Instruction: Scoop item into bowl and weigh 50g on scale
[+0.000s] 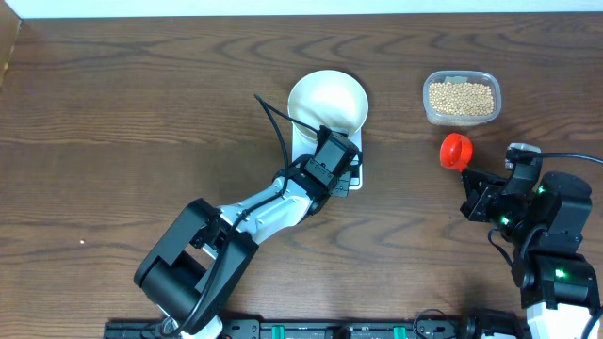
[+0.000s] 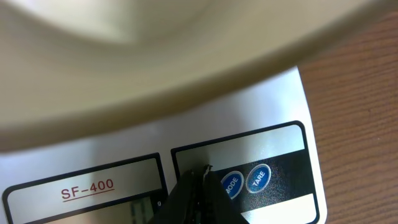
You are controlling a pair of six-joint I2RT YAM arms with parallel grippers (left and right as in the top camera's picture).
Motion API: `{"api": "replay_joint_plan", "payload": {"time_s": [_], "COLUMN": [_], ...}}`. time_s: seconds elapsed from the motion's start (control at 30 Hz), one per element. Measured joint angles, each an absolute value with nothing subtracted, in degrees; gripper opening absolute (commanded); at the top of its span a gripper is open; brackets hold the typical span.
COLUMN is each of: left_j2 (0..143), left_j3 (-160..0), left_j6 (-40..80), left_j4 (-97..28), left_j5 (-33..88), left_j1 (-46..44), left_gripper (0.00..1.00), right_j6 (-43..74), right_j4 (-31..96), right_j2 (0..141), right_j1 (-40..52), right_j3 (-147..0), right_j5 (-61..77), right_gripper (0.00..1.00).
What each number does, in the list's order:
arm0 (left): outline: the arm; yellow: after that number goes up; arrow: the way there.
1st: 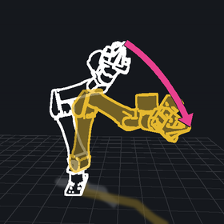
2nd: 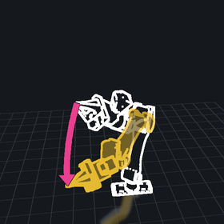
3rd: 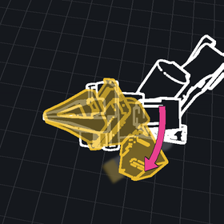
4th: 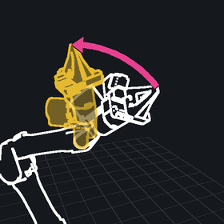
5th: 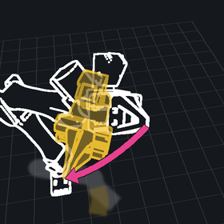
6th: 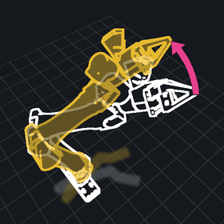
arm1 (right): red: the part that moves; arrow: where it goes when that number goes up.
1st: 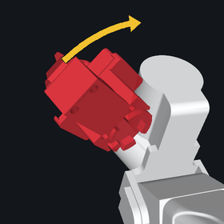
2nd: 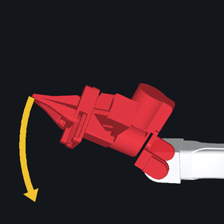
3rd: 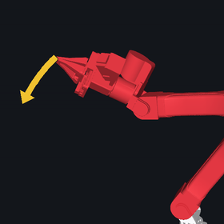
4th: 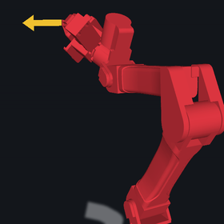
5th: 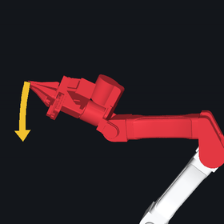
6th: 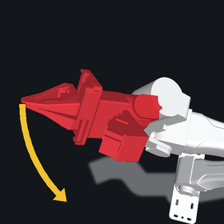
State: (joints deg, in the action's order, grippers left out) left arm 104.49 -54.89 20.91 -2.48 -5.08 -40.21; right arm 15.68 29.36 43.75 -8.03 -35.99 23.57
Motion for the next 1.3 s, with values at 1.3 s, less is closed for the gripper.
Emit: {"api": "replay_joint_plan", "payload": {"time_s": [1.3], "left_j2": [104.60], "left_j3": [-55.02], "left_j6": [24.23], "left_j4": [-2.94], "left_j5": [-4.40], "left_j1": [-40.23], "left_gripper": [0.07], "right_j6": [15.66], "right_j4": [29.36], "right_j2": [43.75], "right_j1": [-8.03], "right_j3": [-35.99], "right_j5": [23.55], "right_gripper": [0.01]}}
